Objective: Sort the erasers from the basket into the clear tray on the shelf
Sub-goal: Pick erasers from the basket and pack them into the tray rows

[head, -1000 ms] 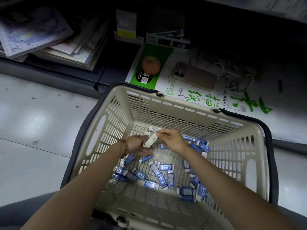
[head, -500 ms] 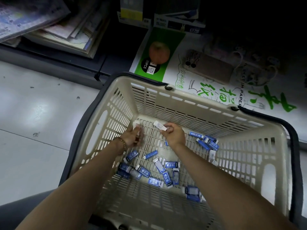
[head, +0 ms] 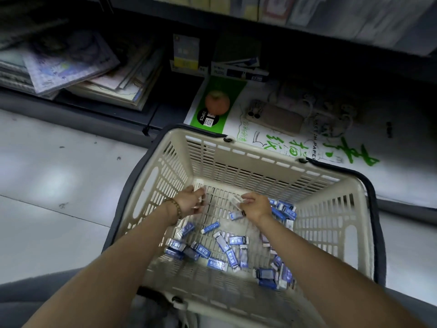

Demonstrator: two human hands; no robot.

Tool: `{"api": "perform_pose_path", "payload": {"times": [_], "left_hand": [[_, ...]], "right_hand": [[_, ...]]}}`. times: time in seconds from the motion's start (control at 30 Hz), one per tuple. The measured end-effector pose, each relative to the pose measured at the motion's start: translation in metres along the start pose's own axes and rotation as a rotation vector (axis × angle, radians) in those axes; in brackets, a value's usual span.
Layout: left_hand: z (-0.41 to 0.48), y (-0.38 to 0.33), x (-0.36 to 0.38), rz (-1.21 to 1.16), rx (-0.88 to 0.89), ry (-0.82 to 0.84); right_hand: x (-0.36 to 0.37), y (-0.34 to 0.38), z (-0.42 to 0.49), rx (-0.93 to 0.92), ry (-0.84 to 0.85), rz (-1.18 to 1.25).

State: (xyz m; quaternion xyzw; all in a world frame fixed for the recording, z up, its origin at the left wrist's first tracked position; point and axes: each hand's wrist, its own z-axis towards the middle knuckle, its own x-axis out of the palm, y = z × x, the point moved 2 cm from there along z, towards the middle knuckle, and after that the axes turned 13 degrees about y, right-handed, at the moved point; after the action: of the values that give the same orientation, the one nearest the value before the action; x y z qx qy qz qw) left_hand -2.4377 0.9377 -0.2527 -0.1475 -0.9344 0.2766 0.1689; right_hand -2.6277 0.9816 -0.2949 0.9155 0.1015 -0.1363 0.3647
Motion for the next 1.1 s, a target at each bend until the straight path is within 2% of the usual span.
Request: {"api": "perform_pose_path", "payload": {"times": [0.07, 0.23, 0.37, 0.47, 0.6, 0.7, 0.83, 0.93, 1.1], "left_hand": [[-0.017, -0.014, 0.012, 0.07, 0.034, 0.002], [-0.068, -0.071, 0.047, 0.267, 0.132, 0.079], [-0.118, -0.128, 0.082, 0.158, 0.239, 0.177], [-0.151, -0.156, 0.109, 0.023, 0.348, 0.236], [-0.175, -0.173, 0.147, -0.176, 0.438, 0.353], [-0.178, -0.179, 0.169, -0.162, 0.469, 0.394], [-0.18, -0.183, 0.176, -0.059, 0.531, 0.412], [-0.182, -0.187, 0.174, -0.017, 0.571, 0.399], [-0.186, -0.191, 0.171, 0.002, 0.565, 0.377]], "right_hand": [[-0.015, 0.013, -0.019, -0.016, 0.058, 0.033], [-0.077, 0.082, -0.093, -0.125, 0.259, 0.316], [-0.137, 0.147, -0.166, -0.28, 0.287, 0.376], [-0.162, 0.174, -0.209, -0.387, 0.272, 0.311], [-0.168, 0.183, -0.236, -0.473, 0.235, 0.363], [-0.162, 0.193, -0.238, -0.511, 0.122, 0.349], [-0.156, 0.203, -0.239, -0.667, -0.043, 0.212], [-0.154, 0.201, -0.238, -0.67, -0.004, 0.268], [-0.157, 0.201, -0.238, -0.563, 0.155, 0.489]]}}
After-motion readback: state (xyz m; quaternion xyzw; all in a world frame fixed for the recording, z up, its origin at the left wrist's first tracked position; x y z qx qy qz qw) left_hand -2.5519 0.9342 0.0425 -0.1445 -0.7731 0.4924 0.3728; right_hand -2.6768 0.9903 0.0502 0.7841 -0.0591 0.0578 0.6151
